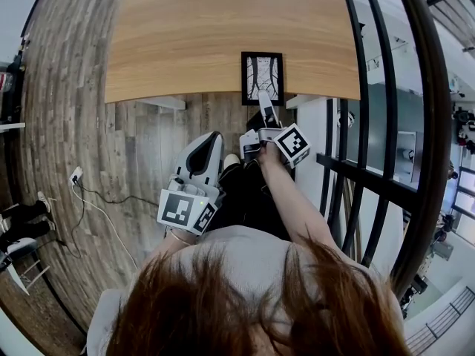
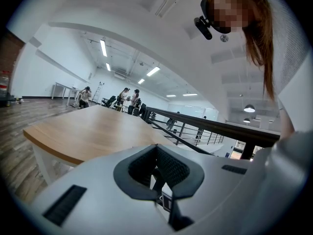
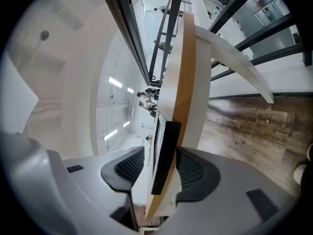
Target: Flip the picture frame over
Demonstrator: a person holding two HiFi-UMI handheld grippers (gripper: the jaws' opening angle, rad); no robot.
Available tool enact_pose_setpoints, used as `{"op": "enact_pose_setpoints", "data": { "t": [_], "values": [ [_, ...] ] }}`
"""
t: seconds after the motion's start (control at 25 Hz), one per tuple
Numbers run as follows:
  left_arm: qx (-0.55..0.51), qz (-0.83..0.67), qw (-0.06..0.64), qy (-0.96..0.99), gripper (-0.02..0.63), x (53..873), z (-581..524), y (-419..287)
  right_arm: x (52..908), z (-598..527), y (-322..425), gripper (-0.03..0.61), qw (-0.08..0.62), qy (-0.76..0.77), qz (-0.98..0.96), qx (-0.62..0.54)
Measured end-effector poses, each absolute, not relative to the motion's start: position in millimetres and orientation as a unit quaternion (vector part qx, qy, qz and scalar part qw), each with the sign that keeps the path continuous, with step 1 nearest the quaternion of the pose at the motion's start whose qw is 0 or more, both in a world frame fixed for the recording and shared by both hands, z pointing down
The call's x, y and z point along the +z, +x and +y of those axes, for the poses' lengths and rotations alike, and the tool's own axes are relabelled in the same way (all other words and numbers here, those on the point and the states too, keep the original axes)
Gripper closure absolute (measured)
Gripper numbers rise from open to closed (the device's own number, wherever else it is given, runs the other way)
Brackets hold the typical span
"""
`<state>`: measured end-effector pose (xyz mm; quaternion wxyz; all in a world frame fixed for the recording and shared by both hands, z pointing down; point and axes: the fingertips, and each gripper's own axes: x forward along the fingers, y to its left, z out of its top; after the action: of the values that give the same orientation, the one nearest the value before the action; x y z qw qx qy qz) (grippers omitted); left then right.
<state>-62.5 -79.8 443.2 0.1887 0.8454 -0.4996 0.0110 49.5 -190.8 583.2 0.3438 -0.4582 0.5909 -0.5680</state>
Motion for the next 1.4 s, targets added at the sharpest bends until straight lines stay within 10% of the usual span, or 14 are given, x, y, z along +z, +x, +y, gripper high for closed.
{"op": "enact_pose_setpoints", "data": {
  "t": [0.72, 1.4],
  "values": [
    [0.022, -0.500, 0.191, 0.844, 0.607, 452.8, -85.1, -58.6, 579.9, -117.2, 77.6, 0.391, 0.196, -0.553, 0.575, -0.570],
    [-0.032, -0.484, 0.139, 0.863, 0.607, 394.4, -99.0, -45.2, 398.2, -122.3, 46.0, 0.393, -0.015, -0.557, 0.822, -0.116]
  ]
}}
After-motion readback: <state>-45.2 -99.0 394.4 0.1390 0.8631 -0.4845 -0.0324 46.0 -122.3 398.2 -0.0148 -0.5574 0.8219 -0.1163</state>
